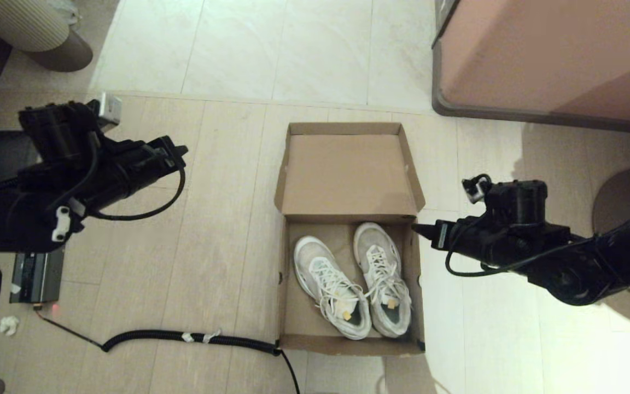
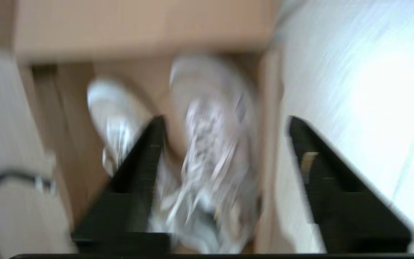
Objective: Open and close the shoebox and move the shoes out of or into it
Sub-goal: Close the shoe box
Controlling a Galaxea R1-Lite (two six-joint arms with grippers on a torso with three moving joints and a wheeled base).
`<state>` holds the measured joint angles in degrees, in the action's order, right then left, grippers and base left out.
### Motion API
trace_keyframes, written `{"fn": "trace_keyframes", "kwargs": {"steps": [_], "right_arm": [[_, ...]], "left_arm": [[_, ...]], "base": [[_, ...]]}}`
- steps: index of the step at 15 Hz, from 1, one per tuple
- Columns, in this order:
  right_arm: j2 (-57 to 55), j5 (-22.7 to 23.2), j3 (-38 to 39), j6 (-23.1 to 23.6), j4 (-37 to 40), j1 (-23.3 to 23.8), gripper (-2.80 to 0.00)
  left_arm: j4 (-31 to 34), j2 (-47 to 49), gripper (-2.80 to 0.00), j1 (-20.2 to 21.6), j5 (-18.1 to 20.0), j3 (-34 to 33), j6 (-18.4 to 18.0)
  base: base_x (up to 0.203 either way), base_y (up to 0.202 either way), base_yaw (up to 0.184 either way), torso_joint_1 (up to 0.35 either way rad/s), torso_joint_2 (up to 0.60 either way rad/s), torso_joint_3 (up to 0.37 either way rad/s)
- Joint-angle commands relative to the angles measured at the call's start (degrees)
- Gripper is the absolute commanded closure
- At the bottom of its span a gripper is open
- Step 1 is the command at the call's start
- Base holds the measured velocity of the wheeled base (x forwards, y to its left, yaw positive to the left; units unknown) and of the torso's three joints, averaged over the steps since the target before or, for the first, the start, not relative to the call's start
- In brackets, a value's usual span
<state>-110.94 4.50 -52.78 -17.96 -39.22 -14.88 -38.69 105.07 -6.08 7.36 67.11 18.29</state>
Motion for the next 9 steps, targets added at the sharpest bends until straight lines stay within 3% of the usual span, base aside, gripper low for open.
{"fn": "trace_keyframes", "kwargs": {"steps": [1,4,6,9], "right_arm": [[0.8,0.9,-2.8,-0.1,0.1,3.7,0.00],[-3.0,8.4,-10.7,-0.8,3.2,9.8,0.00],[-8.6,10.2,-18.4,-3.4,4.9,11.8,0.00],[-18.1,12.4,-32.3,-8.8,9.0,12.8,0.00]], "left_arm": [[-0.3,7.6,0.00,-0.5,0.4,5.9,1.5],[-0.4,17.0,0.00,-0.7,1.3,14.7,4.5],[-1.6,21.7,0.00,-1.9,1.5,20.0,7.2],[-6.2,24.7,0.00,-6.2,1.6,21.2,9.9]], "base": [[0.000,0.000,0.000,0.000,0.00,0.000],[0.000,0.000,0.000,0.000,0.00,0.000],[0.000,0.000,0.000,0.000,0.00,0.000],[0.000,0.000,0.000,0.000,0.00,0.000]]}}
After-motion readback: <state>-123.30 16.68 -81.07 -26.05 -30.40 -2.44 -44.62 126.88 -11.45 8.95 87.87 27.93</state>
